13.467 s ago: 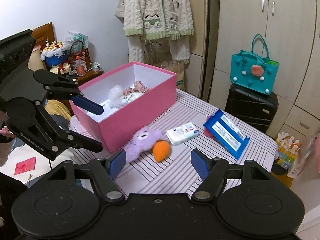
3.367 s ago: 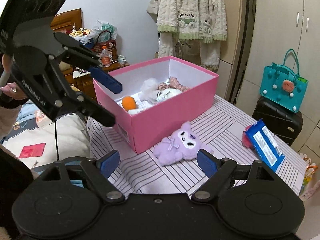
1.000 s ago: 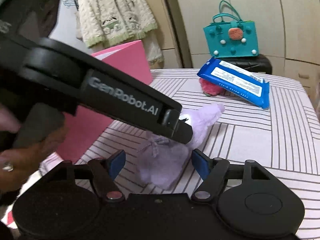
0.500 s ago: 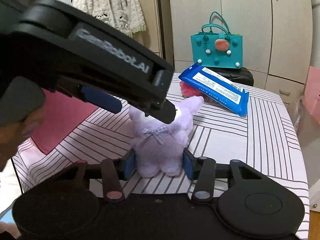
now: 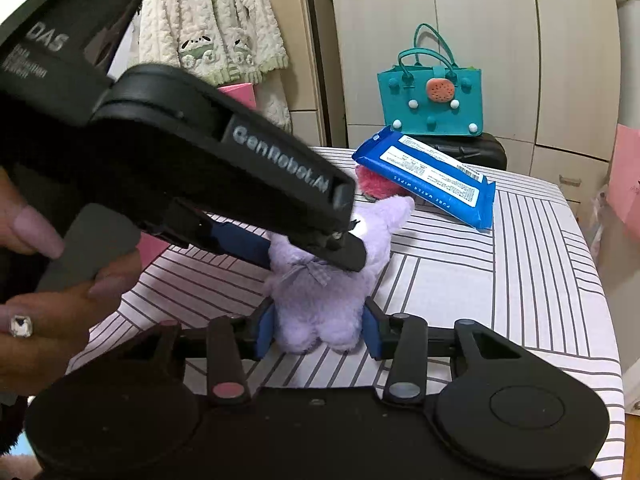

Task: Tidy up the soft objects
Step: 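Grip the purple plush with the right gripper while the left gripper keeps holding it, then carry the purple plush with both tools over the pink box and release it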

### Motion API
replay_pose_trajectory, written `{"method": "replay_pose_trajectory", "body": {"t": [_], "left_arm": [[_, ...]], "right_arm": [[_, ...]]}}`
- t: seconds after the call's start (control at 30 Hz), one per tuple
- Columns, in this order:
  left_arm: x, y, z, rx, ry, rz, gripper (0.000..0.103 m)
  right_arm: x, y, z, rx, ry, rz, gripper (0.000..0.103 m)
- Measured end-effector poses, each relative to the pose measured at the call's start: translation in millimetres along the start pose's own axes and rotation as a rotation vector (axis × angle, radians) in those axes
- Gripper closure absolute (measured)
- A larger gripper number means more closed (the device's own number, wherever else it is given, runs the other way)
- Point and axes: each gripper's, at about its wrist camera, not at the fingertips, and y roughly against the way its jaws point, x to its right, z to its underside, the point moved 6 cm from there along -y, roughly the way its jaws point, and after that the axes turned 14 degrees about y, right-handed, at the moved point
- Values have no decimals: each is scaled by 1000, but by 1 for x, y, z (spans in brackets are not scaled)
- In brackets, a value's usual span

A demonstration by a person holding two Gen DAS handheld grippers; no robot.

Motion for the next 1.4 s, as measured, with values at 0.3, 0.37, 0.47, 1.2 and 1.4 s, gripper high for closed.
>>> {"method": "replay_pose_trajectory", "body": {"t": [0.3, 0.37, 0.47, 1.2, 1.4], "left_arm": [[5, 21, 7, 35, -86, -13, 54], [5, 29, 8, 32, -95, -8, 54], [5, 42, 11, 33, -115, 5, 54], [-16, 163, 30, 59, -196, 82, 55], [-34, 202, 16, 115, -199, 80, 55]], "right_arm": [[-1, 6, -2, -2, -26, -50, 55], [-4, 10, -3, -3, -26, -63, 55], [-7, 19, -6, -4, -24, -76, 55], [-73, 92, -35, 14, 155, -155, 55], [-94, 94, -61, 49, 197, -188, 55]]}}
